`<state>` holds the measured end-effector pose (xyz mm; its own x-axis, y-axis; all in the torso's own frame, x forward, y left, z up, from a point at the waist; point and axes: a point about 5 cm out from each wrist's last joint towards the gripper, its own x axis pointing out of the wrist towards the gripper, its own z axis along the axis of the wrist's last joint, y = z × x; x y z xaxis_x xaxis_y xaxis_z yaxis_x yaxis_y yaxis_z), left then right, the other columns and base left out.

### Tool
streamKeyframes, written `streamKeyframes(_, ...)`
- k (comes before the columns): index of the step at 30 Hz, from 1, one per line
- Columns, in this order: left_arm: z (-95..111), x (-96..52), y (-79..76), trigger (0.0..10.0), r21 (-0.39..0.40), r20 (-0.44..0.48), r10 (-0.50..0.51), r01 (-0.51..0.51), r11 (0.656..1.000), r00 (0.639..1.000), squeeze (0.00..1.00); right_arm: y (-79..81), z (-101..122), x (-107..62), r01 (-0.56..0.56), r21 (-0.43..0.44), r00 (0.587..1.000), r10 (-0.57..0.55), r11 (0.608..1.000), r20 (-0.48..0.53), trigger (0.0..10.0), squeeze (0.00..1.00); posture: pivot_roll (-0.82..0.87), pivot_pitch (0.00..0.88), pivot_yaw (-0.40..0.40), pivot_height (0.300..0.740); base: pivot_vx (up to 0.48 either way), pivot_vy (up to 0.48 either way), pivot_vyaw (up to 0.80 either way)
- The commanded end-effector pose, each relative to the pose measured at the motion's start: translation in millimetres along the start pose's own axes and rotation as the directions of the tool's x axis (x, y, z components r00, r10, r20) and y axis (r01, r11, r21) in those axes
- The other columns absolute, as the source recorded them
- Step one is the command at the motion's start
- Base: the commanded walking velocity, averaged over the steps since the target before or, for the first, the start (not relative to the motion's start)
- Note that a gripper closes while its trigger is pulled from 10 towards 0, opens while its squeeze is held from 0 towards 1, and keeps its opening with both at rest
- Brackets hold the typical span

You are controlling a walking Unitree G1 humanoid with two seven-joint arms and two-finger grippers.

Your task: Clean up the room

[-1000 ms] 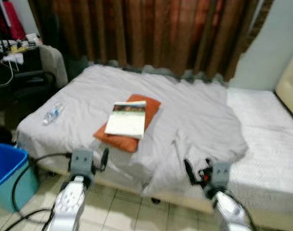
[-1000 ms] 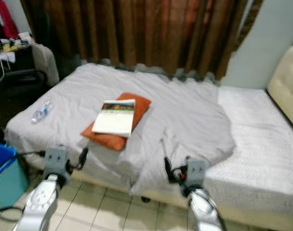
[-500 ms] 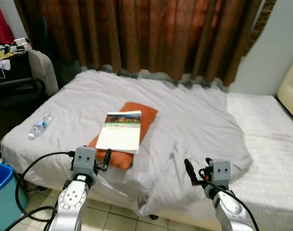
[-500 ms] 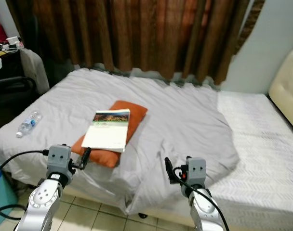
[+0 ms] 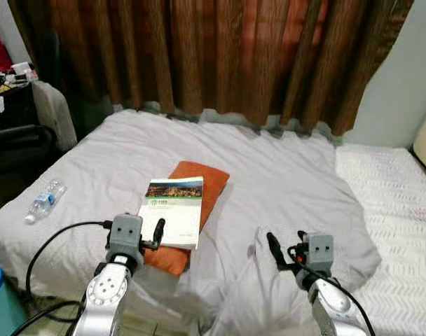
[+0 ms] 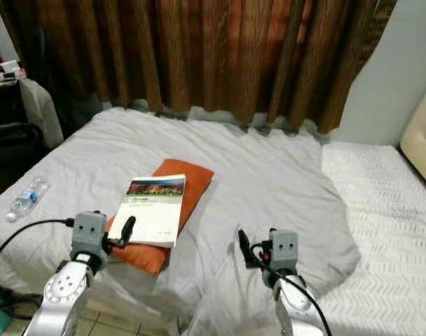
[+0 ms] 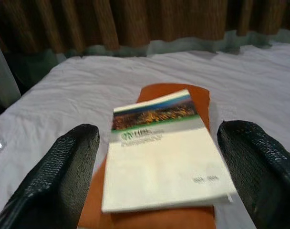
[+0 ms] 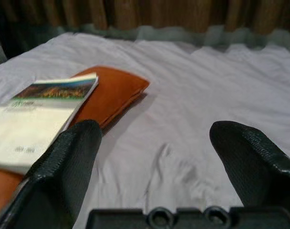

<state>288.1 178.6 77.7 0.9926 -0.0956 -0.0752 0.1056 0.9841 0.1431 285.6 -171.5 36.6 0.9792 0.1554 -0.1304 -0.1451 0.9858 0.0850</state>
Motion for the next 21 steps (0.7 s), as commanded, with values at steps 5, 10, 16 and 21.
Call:
streamKeyframes(5, 0.7, -0.4, 7.5, 10.0, 0.008, -0.005, 0.009, -0.009, 1.000, 1.000, 0.00, 12.1, -0.2, 3.7, -0.042, 0.029, 0.999, 0.043, 0.999, -0.010, 10.0, 0.00, 0.11, 0.000, -0.041, 0.740, 0.441, 0.103, -0.32)
streamKeyframes(10, -0.4, -0.1, 6.4, 10.0, -0.005, -0.015, -0.001, 0.001, 1.000, 1.000, 0.00, 13.8, -0.1, 3.4, -0.054, 0.021, 0.999, 0.054, 0.998, -0.008, 10.0, 0.00, 0.10, 0.000, -0.040, 0.740, 0.053, 0.462, -0.79)
streamKeyframes(16, 0.0, 1.5, 5.8, 10.0, 0.008, -0.019, -0.002, 0.002, 1.000, 1.000, 0.00, 15.4, -0.3, 4.1, -0.055, 0.017, 0.998, 0.055, 0.998, -0.011, 10.0, 0.00, 0.10, 0.000, -0.034, 0.740, 0.000, 0.479, -0.13)
streamKeyframes(21, 0.0, 2.5, 5.0, 10.0, 0.016, -0.026, 0.001, 0.000, 1.000, 1.000, 0.00, 15.1, 0.0, 4.1, -0.055, 0.019, 0.998, 0.055, 0.998, -0.012, 10.0, 0.00, 0.09, 0.000, -0.031, 0.740, 0.000, 0.476, 0.00)
